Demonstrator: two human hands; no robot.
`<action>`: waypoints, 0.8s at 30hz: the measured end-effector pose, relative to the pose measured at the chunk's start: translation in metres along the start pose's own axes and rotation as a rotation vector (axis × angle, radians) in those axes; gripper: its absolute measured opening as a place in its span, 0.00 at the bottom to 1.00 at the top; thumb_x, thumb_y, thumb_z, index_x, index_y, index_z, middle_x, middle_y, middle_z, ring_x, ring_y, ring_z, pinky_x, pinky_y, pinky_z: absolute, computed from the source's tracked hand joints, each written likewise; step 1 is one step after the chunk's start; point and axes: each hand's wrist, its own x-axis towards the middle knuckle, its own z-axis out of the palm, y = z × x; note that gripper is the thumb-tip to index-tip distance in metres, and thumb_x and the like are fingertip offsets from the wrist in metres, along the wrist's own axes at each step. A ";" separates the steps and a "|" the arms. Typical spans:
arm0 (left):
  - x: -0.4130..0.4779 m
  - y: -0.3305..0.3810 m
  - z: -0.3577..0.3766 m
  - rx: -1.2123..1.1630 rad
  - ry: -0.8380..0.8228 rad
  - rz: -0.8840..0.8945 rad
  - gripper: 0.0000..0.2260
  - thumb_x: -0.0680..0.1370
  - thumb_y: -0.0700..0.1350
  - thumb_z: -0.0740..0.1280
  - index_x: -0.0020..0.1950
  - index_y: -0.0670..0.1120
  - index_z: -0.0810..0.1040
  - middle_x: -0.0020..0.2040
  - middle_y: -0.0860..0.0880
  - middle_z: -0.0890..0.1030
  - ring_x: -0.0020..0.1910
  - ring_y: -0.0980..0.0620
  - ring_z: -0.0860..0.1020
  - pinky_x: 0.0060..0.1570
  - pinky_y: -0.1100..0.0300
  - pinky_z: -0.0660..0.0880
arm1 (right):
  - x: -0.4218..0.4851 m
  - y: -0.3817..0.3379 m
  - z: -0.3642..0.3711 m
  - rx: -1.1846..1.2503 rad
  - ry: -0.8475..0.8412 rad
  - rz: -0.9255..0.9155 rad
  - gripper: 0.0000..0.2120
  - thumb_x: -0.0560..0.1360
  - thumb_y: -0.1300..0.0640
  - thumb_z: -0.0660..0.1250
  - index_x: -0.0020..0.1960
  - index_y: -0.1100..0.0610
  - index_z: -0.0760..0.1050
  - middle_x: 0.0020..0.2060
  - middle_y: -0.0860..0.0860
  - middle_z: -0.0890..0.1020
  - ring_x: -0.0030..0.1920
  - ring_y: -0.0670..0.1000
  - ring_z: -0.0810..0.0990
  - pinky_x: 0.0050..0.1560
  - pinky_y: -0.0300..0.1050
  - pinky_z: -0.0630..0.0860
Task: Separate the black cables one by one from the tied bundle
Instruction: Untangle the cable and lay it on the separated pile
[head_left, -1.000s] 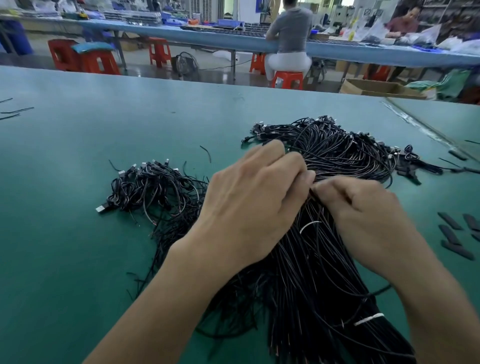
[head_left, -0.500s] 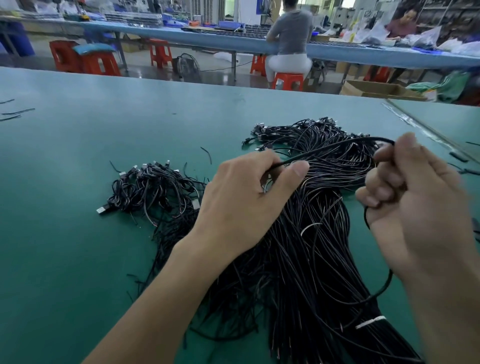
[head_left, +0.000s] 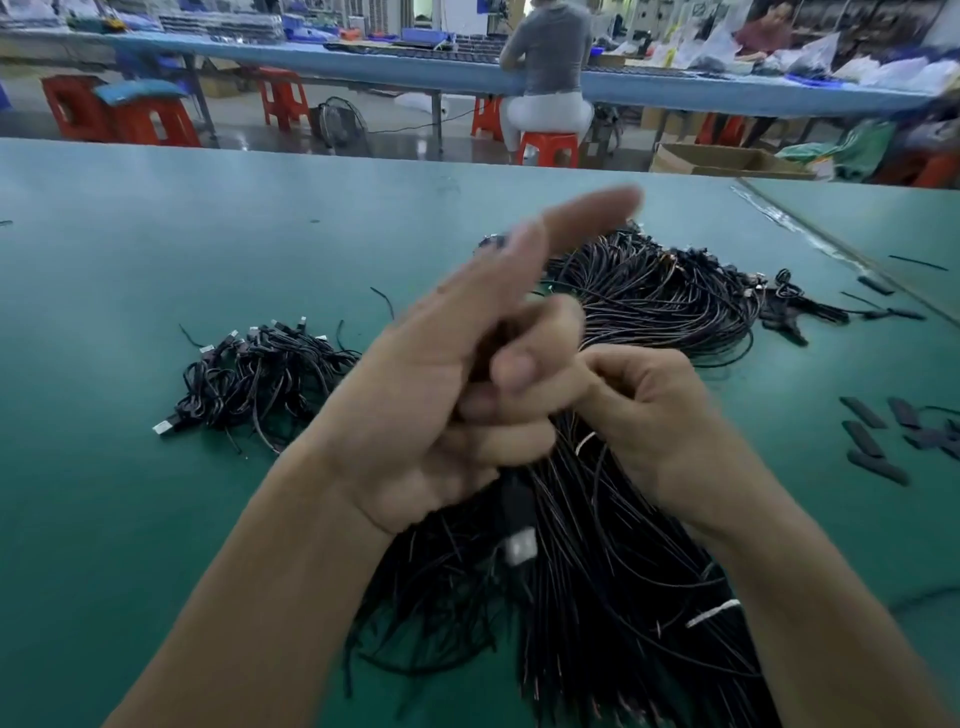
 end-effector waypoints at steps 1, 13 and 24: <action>0.003 -0.002 -0.002 0.037 0.098 0.070 0.18 0.82 0.53 0.58 0.70 0.52 0.74 0.29 0.55 0.68 0.25 0.60 0.58 0.20 0.72 0.59 | -0.001 -0.002 0.001 -0.020 -0.036 0.010 0.14 0.73 0.38 0.67 0.36 0.46 0.81 0.27 0.53 0.67 0.29 0.56 0.60 0.30 0.53 0.60; 0.013 -0.034 -0.016 1.001 0.698 0.250 0.14 0.83 0.49 0.58 0.65 0.56 0.77 0.37 0.58 0.78 0.27 0.56 0.68 0.28 0.58 0.69 | -0.012 -0.021 0.000 -0.391 -0.307 -0.019 0.10 0.79 0.50 0.66 0.42 0.53 0.81 0.21 0.46 0.70 0.21 0.44 0.64 0.24 0.37 0.62; 0.004 -0.022 -0.011 0.733 0.297 -0.249 0.14 0.86 0.48 0.55 0.47 0.47 0.78 0.26 0.54 0.72 0.20 0.59 0.65 0.20 0.70 0.61 | -0.007 -0.017 -0.031 -0.070 0.033 -0.219 0.12 0.67 0.45 0.77 0.37 0.54 0.84 0.28 0.54 0.82 0.30 0.51 0.77 0.33 0.52 0.74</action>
